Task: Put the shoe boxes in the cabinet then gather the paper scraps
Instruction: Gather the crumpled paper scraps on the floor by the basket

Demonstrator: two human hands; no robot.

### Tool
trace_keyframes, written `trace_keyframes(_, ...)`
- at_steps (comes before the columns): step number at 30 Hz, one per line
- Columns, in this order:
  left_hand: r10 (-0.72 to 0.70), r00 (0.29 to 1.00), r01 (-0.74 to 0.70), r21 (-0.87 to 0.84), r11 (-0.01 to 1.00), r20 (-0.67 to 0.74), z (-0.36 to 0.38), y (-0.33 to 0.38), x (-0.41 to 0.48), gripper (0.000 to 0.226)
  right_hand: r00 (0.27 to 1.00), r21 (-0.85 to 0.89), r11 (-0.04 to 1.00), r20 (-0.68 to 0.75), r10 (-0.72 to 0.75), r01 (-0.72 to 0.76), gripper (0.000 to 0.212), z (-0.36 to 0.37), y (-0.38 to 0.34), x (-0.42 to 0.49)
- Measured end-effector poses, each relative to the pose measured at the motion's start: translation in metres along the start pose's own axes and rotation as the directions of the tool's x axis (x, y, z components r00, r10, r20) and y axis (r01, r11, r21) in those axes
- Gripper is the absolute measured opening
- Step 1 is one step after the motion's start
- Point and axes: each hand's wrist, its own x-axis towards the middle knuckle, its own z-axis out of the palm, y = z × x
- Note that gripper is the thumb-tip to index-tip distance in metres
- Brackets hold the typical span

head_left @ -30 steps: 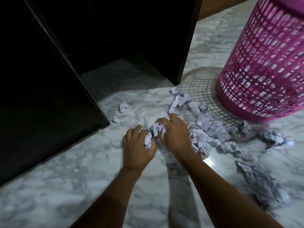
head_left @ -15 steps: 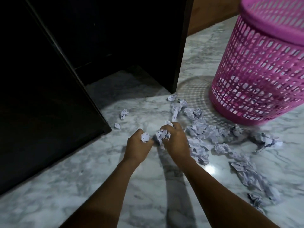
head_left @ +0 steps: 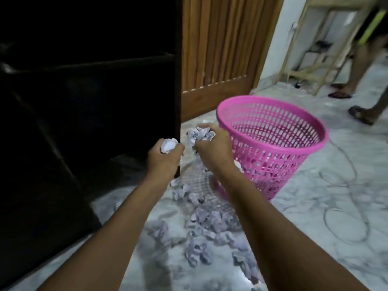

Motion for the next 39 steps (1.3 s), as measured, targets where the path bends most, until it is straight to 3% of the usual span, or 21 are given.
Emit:
trace_keyframes(4, 0.026, 0.997, -0.014, -0.168, 0.986, 0.073, 0.071, 0.075, 0.015, 0.011, 0.976, -0.059, 0.976, -0.050, -0.213, 0.210, 0.034, -0.081, -0.058, 0.057)
trace_keyframes(7, 0.010, 0.979, 0.038, -0.230, 0.972, 0.204, 0.137, 0.111, 0.023, 0.003, 0.971, -0.015, 0.982, -0.146, -0.190, 0.190, 0.023, -0.135, -0.051, 0.092)
trace_keyframes(11, -0.063, 0.952, 0.103, -0.118, 0.988, 0.300, 0.211, 0.115, 0.042, 0.013, 0.979, -0.048, 0.995, -0.181, -0.090, 0.082, 0.021, -0.178, -0.007, 0.122)
trace_keyframes(14, -0.093, 0.939, 0.044, 0.153, 0.987, 0.330, 0.244, 0.097, 0.055, 0.020, 0.997, -0.223, 0.974, -0.076, 0.025, -0.042, 0.004, -0.195, 0.030, 0.135)
trace_keyframes(16, -0.108, 0.932, -0.016, 0.336, 0.942, 0.347, 0.251, 0.085, 0.062, 0.025, 0.984, -0.281, 0.943, -0.035, 0.176, -0.179, 0.032, -0.201, 0.049, 0.136)
trace_keyframes(19, -0.135, 0.874, -0.194, 0.589, 0.784, 0.467, 0.246, 0.073, 0.070, 0.033, 0.926, -0.424, 0.840, 0.008, 0.377, -0.338, 0.070, -0.209, 0.053, 0.129)
trace_keyframes(22, -0.066, 0.812, -0.413, 0.651, 0.638, 0.580, 0.233, 0.067, 0.075, 0.027, 0.902, -0.620, 0.716, 0.030, 0.431, -0.322, 0.079, -0.208, 0.042, 0.122)
trace_keyframes(25, -0.072, 0.773, -0.504, 0.680, 0.533, 0.630, 0.213, 0.064, 0.078, 0.040, 0.918, -0.679, 0.666, -0.028, 0.397, -0.308, 0.060, -0.198, 0.027, 0.112)
trace_keyframes(27, -0.001, 0.755, -0.568, 0.655, 0.499, 0.656, 0.194, 0.059, 0.078, 0.040, 0.939, -0.681, 0.662, -0.116, 0.324, -0.312, 0.047, -0.188, 0.019, 0.100)
trace_keyframes(30, 0.295, 0.732, -0.672, 0.577, 0.465, 0.614, 0.162, 0.044, 0.064, 0.044, 0.964, -0.719, 0.651, -0.255, 0.075, -0.241, 0.037, -0.165, 0.016, 0.069)
trace_keyframes(33, 0.546, 0.705, -0.709, 0.486, 0.511, 0.454, 0.128, 0.013, 0.038, 0.048, 0.951, -0.743, 0.650, -0.292, -0.105, -0.157, 0.041, -0.133, 0.027, 0.022)
trace_keyframes(36, 0.519, 0.752, -0.658, 0.500, 0.563, 0.405, 0.093, -0.045, 0.011, 0.053, 0.913, -0.739, 0.667, -0.332, -0.236, -0.096, 0.044, -0.106, 0.050, -0.031)
trace_keyframes(39, 0.258, 0.830, -0.542, 0.605, 0.583, 0.495, 0.060, -0.124, -0.021, 0.068, 0.889, -0.673, 0.730, -0.400, -0.223, -0.119, 0.049, -0.088, 0.086, -0.086)
